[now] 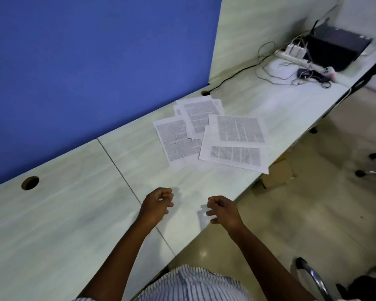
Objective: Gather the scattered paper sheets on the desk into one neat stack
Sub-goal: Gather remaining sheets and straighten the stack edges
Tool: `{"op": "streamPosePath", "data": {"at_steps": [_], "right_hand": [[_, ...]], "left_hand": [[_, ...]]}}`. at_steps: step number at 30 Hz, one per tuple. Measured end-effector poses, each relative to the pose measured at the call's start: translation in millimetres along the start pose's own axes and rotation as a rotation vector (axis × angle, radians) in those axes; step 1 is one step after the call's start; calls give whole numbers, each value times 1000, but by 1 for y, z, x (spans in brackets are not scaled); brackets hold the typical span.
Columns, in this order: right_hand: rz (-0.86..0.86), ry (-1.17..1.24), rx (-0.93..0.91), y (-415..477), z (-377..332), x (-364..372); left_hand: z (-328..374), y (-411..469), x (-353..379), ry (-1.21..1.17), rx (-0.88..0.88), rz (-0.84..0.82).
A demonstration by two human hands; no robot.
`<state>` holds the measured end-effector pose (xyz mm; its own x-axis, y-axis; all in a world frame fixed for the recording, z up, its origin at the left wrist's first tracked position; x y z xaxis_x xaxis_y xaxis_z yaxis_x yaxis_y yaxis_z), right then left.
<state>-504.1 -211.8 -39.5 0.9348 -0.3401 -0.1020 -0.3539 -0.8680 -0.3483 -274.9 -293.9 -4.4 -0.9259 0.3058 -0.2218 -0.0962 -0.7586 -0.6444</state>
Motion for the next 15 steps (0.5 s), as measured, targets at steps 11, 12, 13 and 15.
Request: {"op": "streamPosePath", "data": {"at_steps": [11, 12, 13, 15], "right_hand": [[60, -295, -172, 54, -36, -39], [37, -377, -210, 64, -37, -41], [13, -473, -252, 76, -39, -43], [-24, -677, -340, 105, -46, -48]], "left_hand": [[24, 51, 33, 27, -10, -41], [26, 56, 33, 28, -16, -31], [28, 62, 33, 27, -20, -22], [37, 72, 34, 51, -18, 8]]}}
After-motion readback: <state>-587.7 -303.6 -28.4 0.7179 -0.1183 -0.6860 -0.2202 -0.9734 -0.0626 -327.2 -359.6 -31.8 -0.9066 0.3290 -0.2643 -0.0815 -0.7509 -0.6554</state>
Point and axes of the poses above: each hand's wrist, its own y-axis towards the middle knuckle, its own x-axis out of the palm, z = x × y, the point moved 8 cm from there along y, towards the middle knuckle, and after that the axes turned 12 degrees about -x, right-handed, at the moved point
